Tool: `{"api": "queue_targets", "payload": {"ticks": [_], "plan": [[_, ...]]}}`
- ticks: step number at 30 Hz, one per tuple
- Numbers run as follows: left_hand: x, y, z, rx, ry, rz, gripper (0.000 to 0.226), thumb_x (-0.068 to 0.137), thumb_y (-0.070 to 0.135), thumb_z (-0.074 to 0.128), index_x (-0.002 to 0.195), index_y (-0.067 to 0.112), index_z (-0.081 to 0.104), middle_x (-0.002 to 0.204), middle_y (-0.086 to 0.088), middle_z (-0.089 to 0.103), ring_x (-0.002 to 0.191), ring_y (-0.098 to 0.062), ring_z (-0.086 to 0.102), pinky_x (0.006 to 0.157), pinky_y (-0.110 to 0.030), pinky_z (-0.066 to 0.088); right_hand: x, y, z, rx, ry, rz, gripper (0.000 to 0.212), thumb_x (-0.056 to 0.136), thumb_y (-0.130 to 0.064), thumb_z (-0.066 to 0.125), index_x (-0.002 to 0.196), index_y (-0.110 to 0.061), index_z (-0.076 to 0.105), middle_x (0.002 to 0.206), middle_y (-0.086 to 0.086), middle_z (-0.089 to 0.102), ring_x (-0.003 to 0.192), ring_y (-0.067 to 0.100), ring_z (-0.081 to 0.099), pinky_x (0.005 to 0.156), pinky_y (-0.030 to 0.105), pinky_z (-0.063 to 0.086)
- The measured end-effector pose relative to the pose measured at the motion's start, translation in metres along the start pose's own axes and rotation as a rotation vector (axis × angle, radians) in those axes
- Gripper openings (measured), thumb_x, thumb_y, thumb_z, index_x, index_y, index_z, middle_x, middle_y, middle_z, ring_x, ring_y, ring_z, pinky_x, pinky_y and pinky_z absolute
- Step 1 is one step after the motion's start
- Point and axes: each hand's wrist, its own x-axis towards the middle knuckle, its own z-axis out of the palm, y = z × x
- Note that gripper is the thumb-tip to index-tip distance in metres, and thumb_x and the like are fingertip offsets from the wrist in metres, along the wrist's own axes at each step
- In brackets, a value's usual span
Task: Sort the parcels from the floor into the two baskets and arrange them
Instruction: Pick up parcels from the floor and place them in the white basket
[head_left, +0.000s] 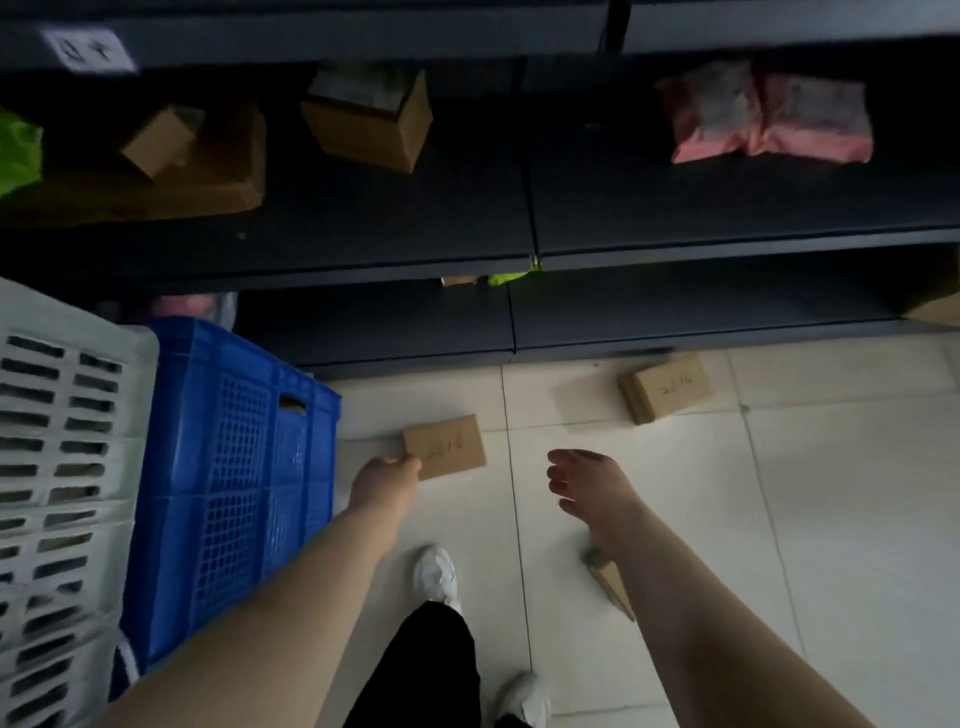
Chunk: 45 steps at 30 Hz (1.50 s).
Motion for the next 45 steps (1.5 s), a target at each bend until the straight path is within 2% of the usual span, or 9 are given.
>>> {"api": "queue_targets", "payload": {"ticks": [4,5,12,16,21,24,33,38,45], "plan": [[0.082,-0.010,0.030,0.007,0.023,-0.091,0.039,0.096,0.026,0.047,0.113,-0.006,0.062,0.113,-0.026,0.063,0.108,-0.036,0.059,0.092,-0.040,0.048,0.086,0.014,0.028,0.022,0.044,-0.030,0.036,0.089,-0.008,0.053,0.112,0.019,0.050,0.085,0.035,0.049,0.080,0.020,0.041,0.080,0.061,0.046],[0.103,-0.014,0.040,-0.005,0.027,-0.110,0.039,0.097,0.027,0.047,0.115,-0.006,0.061,0.117,-0.025,0.062,0.111,-0.035,0.058,0.096,-0.041,0.048,0.108,0.019,0.034,0.004,0.041,-0.033,0.035,0.088,-0.009,0.053,0.110,0.019,0.052,0.083,0.031,0.046,0.080,0.019,0.041,0.102,0.048,0.021],[0.233,-0.054,0.104,-0.027,0.051,-0.159,0.038,0.097,0.022,0.048,0.122,-0.004,0.058,0.127,-0.021,0.059,0.117,-0.034,0.055,0.101,-0.044,0.046,0.258,0.059,0.082,-0.187,-0.009,-0.065,0.033,0.089,0.002,0.045,0.060,-0.014,0.043,0.070,0.011,0.045,0.070,0.025,0.045,0.058,0.031,0.028],[0.297,-0.085,0.133,0.053,0.068,-0.151,0.037,0.094,0.025,0.051,0.119,-0.001,0.060,0.125,-0.023,0.059,0.115,-0.038,0.056,0.098,-0.045,0.048,0.316,0.084,0.104,-0.225,-0.072,-0.093,0.021,0.099,-0.010,0.047,0.111,-0.020,0.062,0.101,0.003,0.054,0.091,0.016,0.047,0.060,0.017,0.038],[0.349,-0.121,0.160,0.102,0.080,-0.158,0.033,0.092,0.021,0.052,0.118,0.004,0.058,0.120,-0.023,0.061,0.110,-0.040,0.058,0.091,-0.043,0.047,0.366,0.123,0.133,-0.310,-0.103,-0.084,0.036,0.096,-0.011,0.043,0.069,-0.029,0.027,0.073,-0.012,0.027,0.061,0.003,0.029,0.044,0.015,0.024],[0.361,-0.123,0.176,0.032,0.074,-0.141,0.030,0.091,0.021,0.053,0.118,0.007,0.056,0.118,-0.017,0.061,0.105,-0.034,0.058,0.081,-0.035,0.043,0.383,0.135,0.137,-0.308,-0.149,-0.136,0.026,0.098,-0.008,0.040,0.108,-0.020,0.061,0.095,-0.007,0.047,0.079,0.009,0.044,0.055,0.010,0.036],[0.327,-0.079,0.249,0.047,-0.202,0.046,0.050,0.097,0.013,0.048,0.146,0.014,0.037,0.131,0.003,0.050,0.125,-0.022,0.047,0.093,-0.024,0.033,0.391,0.146,0.050,-0.161,0.026,-0.133,0.034,0.094,0.000,0.039,0.121,-0.008,0.059,0.106,0.007,0.061,0.073,0.011,0.050,0.046,0.006,0.037],[0.301,-0.058,0.304,0.128,-0.132,0.073,0.054,0.098,0.017,0.045,0.148,0.011,0.029,0.148,-0.010,0.041,0.128,-0.029,0.045,0.097,-0.032,0.037,0.397,0.165,-0.030,-0.192,0.098,-0.121,0.053,0.099,-0.008,0.047,0.150,-0.010,0.036,0.154,0.008,0.039,0.141,0.023,0.038,0.105,0.023,0.033],[0.226,-0.109,0.393,0.087,-0.229,-0.214,0.044,0.095,0.018,0.047,0.133,-0.003,0.049,0.138,-0.023,0.050,0.126,-0.036,0.050,0.091,-0.033,0.042,0.379,0.234,-0.147,-0.192,0.315,0.004,0.051,0.095,-0.025,0.052,0.144,-0.013,0.046,0.142,0.008,0.052,0.110,0.021,0.056,0.096,0.034,0.046]]}}
